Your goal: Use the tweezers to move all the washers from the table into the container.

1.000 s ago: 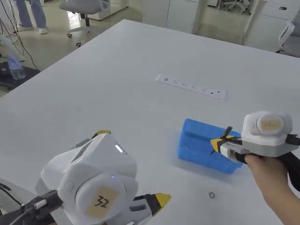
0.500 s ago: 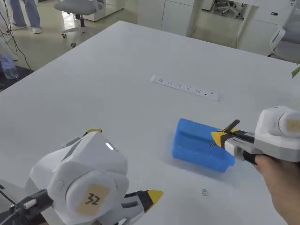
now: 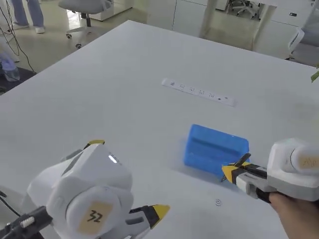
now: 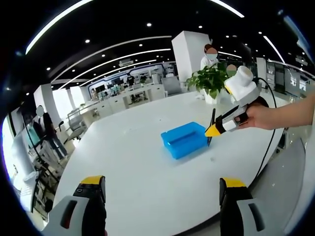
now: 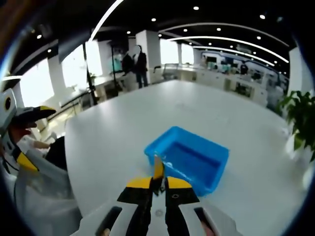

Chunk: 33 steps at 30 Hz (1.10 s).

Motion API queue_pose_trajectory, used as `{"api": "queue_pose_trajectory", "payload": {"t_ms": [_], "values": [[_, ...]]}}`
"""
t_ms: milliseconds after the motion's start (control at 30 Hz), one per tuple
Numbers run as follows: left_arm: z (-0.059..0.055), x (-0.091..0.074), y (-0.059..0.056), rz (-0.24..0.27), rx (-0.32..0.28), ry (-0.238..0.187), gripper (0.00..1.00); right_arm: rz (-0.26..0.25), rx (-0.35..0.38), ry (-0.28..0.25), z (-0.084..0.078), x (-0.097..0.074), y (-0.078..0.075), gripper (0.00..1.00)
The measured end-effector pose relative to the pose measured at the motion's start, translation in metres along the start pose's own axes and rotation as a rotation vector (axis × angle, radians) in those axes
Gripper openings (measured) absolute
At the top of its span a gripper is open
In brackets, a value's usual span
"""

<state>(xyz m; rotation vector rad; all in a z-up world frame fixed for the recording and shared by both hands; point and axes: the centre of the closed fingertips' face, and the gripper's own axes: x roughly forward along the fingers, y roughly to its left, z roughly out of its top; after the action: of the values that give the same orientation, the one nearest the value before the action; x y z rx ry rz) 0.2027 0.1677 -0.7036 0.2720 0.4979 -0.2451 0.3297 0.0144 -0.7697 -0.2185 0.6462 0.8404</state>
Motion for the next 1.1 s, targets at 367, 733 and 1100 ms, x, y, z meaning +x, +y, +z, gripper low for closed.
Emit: {"api": "queue_pose_trajectory", "payload": {"t_ms": [367, 733, 1100], "values": [[-0.003, 0.003, -0.001, -0.004, 0.006, 0.017, 0.98, -0.003, 0.031, 0.099, -0.038, 0.018, -0.004, 0.05], [-0.007, 0.006, -0.002, -0.009, 0.015, 0.035, 0.98, -0.005, 0.034, 0.119, -0.05, 0.025, -0.008, 0.05], [-0.011, 0.007, -0.006, -0.013, 0.019, 0.042, 0.98, -0.011, 0.067, 0.097, -0.053, 0.022, -0.011, 0.04]]}}
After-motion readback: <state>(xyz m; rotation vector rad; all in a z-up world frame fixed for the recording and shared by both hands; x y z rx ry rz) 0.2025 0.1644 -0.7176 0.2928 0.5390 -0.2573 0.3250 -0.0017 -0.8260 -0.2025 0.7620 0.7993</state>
